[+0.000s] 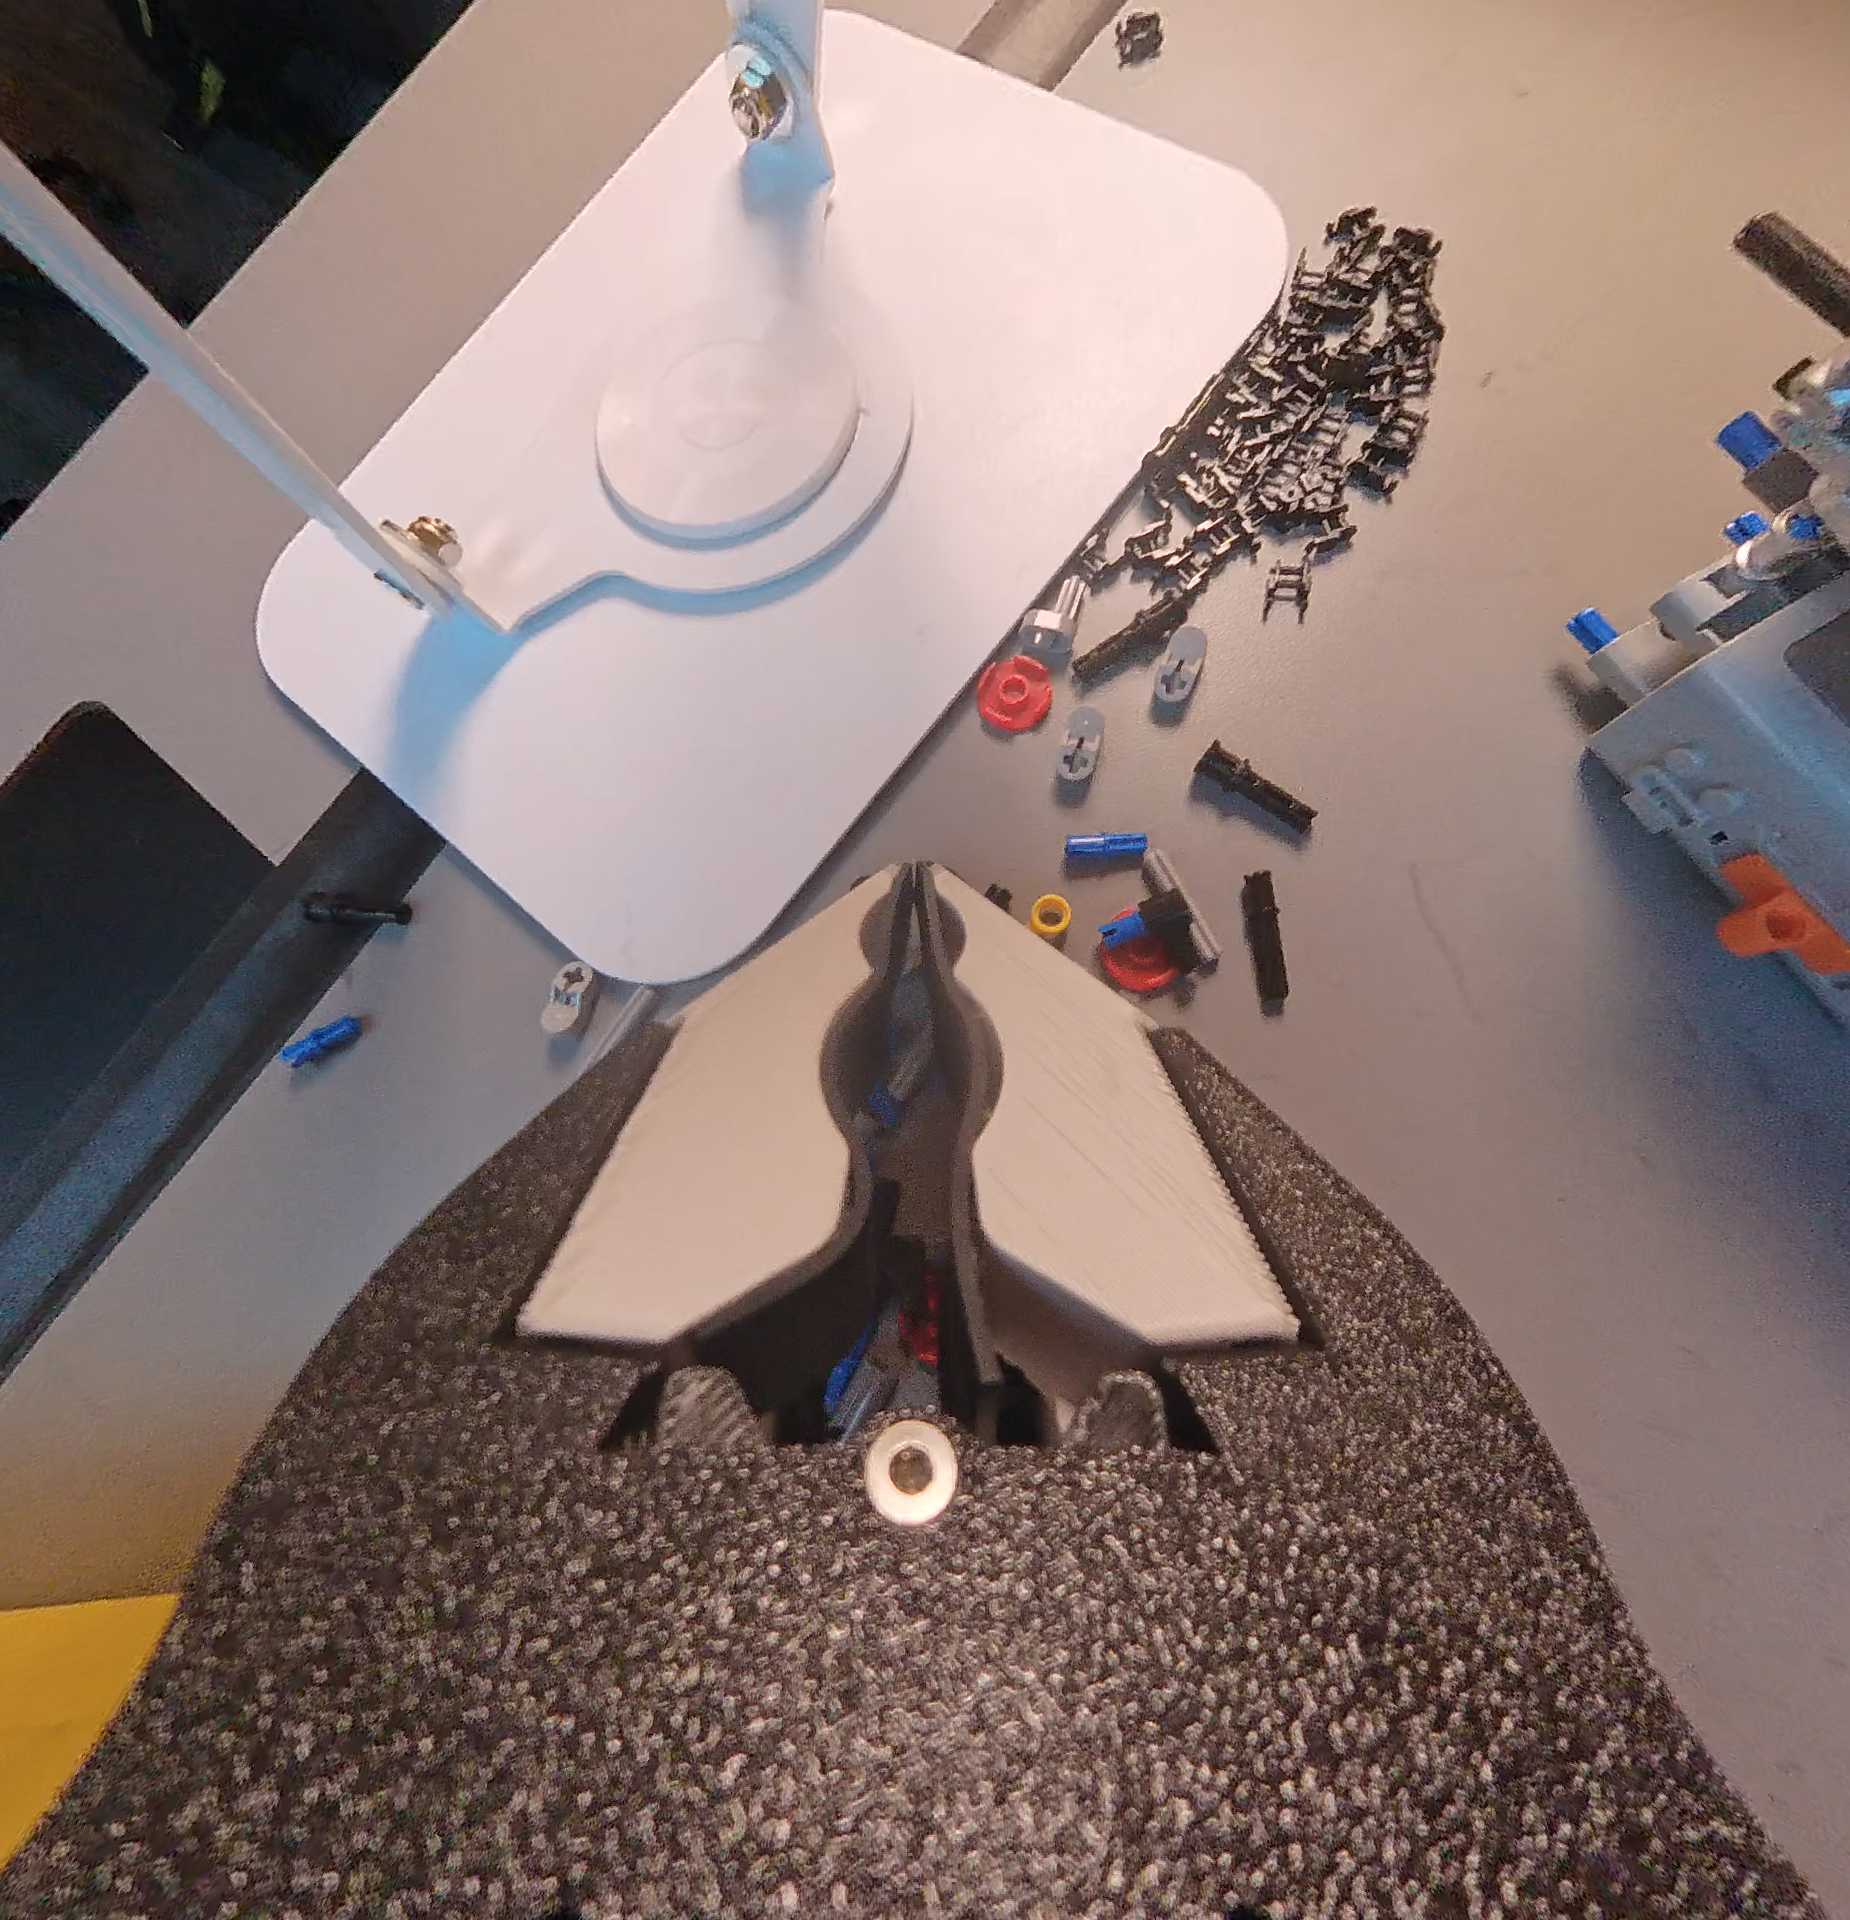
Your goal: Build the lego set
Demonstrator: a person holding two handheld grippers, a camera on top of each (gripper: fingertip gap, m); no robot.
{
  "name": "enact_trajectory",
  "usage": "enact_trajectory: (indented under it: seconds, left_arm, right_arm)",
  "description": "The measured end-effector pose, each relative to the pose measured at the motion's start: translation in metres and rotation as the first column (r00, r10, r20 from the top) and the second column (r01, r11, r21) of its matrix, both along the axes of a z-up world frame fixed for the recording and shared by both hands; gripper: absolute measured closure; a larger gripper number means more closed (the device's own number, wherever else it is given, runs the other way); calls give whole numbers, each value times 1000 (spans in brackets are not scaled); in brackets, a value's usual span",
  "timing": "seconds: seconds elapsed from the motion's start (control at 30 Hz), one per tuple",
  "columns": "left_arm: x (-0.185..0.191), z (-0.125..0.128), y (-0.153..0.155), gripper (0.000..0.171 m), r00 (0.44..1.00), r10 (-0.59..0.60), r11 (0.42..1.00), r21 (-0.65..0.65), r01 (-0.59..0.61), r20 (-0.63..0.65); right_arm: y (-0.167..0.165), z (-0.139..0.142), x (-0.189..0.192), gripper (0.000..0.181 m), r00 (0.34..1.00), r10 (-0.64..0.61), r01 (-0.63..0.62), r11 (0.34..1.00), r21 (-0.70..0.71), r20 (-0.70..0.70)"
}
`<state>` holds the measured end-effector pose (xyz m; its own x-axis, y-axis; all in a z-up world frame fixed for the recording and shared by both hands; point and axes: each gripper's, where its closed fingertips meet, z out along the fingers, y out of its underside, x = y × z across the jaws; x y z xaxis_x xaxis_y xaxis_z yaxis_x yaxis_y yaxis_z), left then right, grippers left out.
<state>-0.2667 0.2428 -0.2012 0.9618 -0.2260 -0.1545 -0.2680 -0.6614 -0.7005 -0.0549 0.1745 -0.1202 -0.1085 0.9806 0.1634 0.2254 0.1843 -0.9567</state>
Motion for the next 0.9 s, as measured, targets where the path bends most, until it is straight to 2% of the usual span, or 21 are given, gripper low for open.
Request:
enact_trajectory:
  seconds: [0.2, 0.37, 0.5, 0.57, 0.63, 0.7, 0.77, 0.83, 0.9]
  left_arm:
    - [31, -3, 9, 154, 994, -84, 996, -15, 85, 70]
    - [37, -10, 17, 156, 992, -97, 994, -36, 100, 83]
    - [41, -10, 19, 165, 989, -112, 992, -40, 117, 96]
    - [41, -8, 16, 166, 990, -129, 991, -37, 131, 55]
    - [51, 3, 2, 166, 980, -193, 980, -43, 195, 47]
    - [74, 13, -32, 166, 944, -312, 939, -113, 323, 108]
    - [100, 15, -75, 165, 875, -439, 855, -206, 476, 204]
    - [113, 6, -104, 165, 829, -509, 779, -286, 558, 230]
    - [121, -7, -118, 165, 802, -540, 723, -346, 597, 255]
  right_arm:
    - [-1, -4, -1, 159, 1000, 6, -6, 1000, -2, 18]
    - [0, -5, -1, 159, 1000, 6, -6, 1000, -3, 20]
    - [0, -5, -1, 159, 1000, 7, -7, 1000, -7, 22]
    - [1, -5, -1, 159, 1000, 3, -3, 1000, -1, 21]
    - [3, -5, 0, 160, 1000, -5, 4, 1000, 7, 19]
    - [5, -3, 1, 160, 1000, -11, 11, 1000, 7, 14]
    - [5, -2, 1, 160, 1000, -12, 12, 1000, -2, 7]
    - [5, -3, 0, 159, 1000, -9, 9, 1000, -11, 11]
    - [4, -4, -1, 159, 1000, -8, 8, 1000, -3, 15]
